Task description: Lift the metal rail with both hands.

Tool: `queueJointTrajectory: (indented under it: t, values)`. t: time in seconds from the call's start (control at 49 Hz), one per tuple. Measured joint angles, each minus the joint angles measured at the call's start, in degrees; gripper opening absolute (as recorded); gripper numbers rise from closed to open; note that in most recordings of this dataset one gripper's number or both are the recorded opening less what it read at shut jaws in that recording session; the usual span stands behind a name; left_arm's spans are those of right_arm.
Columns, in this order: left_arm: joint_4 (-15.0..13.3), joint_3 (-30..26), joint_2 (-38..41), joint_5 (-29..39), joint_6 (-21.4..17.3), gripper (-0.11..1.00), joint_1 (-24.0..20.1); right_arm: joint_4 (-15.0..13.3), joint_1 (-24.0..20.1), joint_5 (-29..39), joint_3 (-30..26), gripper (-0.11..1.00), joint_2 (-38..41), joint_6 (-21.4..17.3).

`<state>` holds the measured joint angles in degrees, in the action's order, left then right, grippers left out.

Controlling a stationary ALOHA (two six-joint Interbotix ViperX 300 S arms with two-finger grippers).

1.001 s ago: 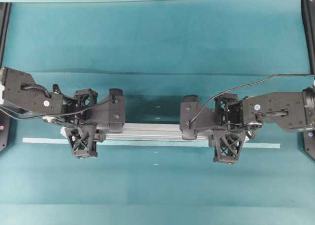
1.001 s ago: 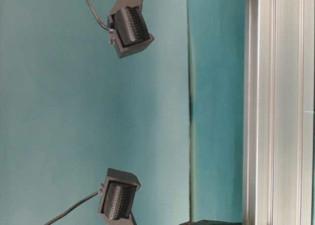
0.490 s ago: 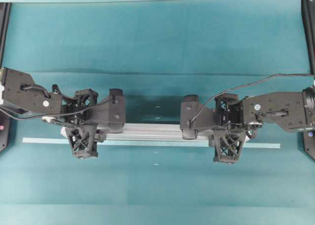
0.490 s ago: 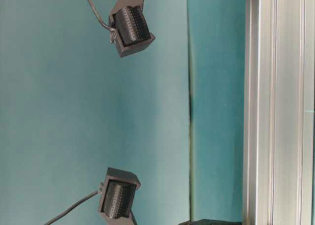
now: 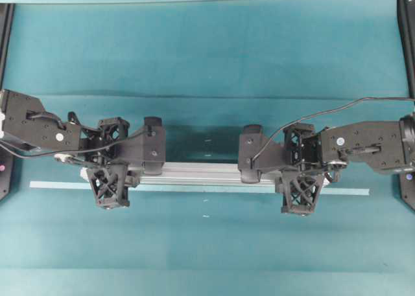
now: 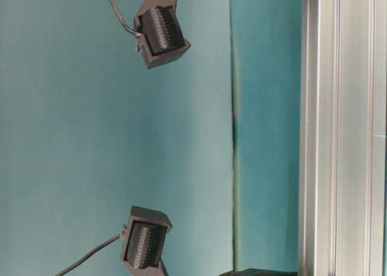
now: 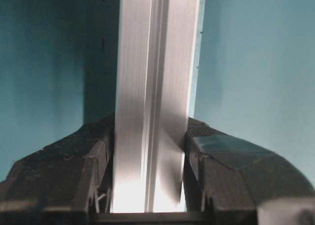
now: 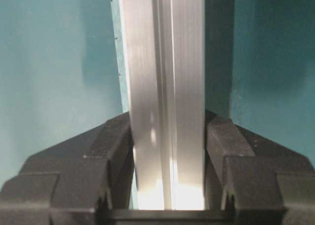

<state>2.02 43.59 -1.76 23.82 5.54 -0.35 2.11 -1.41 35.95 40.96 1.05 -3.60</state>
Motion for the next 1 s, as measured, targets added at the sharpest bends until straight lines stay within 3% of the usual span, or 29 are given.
queueJointTrajectory:
  t: [0.082,0.204,0.286,0.654,1.001]
  values:
    - [-0.09,0.09,-0.09,-0.09,0.26,0.43,0.0,0.26,0.0,-0.09,0.0,0.45,0.0,0.0]
    - [-0.18,0.26,0.0,-0.26,1.76,0.76,-0.62,0.53,0.09,0.09,0.7,0.8,0.18,0.09]
    - [-0.18,0.26,0.0,-0.35,1.49,0.89,-0.44,0.62,0.0,0.09,0.62,0.96,0.18,0.35]
    - [-0.26,0.53,-1.49,0.7,0.26,0.89,-0.44,0.62,-0.18,0.18,0.35,0.98,-0.62,0.18]
    - [-0.26,3.08,-16.79,6.59,0.26,0.89,-0.44,0.44,0.97,-1.49,0.18,0.98,-11.87,0.0]
